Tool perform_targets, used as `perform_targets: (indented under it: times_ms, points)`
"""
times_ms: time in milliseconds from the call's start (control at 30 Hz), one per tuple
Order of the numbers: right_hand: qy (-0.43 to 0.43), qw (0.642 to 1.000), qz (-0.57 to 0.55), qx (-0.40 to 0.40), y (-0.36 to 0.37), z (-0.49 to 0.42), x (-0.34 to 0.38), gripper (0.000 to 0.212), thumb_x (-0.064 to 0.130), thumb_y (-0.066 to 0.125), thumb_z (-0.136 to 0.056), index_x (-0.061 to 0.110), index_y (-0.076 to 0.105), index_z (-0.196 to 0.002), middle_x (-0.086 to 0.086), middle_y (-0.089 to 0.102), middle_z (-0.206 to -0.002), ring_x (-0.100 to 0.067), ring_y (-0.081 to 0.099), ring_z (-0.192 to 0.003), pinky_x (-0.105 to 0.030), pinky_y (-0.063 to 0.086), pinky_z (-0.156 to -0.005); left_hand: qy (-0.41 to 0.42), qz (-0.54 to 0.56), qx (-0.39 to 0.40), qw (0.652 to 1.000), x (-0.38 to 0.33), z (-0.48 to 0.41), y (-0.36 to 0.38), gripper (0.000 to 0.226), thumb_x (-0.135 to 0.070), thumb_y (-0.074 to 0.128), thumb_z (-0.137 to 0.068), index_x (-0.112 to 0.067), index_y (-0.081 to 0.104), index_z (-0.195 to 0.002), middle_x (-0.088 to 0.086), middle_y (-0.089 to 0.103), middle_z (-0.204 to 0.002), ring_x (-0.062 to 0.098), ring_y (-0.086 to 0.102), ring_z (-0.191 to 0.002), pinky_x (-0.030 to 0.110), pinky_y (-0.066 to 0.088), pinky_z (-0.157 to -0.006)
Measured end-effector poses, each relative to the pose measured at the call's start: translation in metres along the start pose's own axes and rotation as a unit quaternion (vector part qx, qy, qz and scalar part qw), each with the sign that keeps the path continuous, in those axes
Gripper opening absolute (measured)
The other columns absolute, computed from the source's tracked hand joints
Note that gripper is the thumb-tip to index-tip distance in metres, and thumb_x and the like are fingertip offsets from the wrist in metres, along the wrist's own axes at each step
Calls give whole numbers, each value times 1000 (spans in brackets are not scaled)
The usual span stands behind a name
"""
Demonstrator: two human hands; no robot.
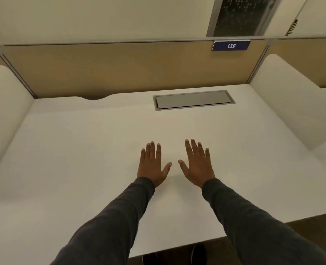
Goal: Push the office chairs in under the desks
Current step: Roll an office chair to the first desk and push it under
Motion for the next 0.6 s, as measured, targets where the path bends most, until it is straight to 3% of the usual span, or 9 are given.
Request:
perform_targets:
  times_ms: [267,467,600]
  points:
    - [52,998,-6,21,43,53,16,78,63,25,-101,25,-6,-161,-7,-7,-170,-31,-5,-156,-52,-2,-124,14,10,47,999,13,47,31,85,-68,15,-95,-14,-4,-157,14,-10,-165,32,-5,-152,44,-4,-121]
    - [85,996,16,7,53,107,27,69,61,28,-101,24,20,-159,-8,26,-164,-30,28,-148,-46,27,-118,27,3,43,999,12,98,35,79,-66,20,-95,-14,20,-154,14,24,-159,32,27,-141,47,21,-115]
    - [108,994,23,12,60,159,41,65,61,31,-101,25,29,-155,-7,34,-159,-28,38,-141,-44,34,-113,56,-4,40,998,10,146,34,73,-66,23,-94,-15,33,-146,10,35,-149,30,36,-131,45,29,-108]
Point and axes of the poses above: each hand's wrist, its own z-axis away from the middle knuckle, its own y-axis out of the palm, x = y × z, the point moved 8 cm from there along -z, towards the middle knuckle
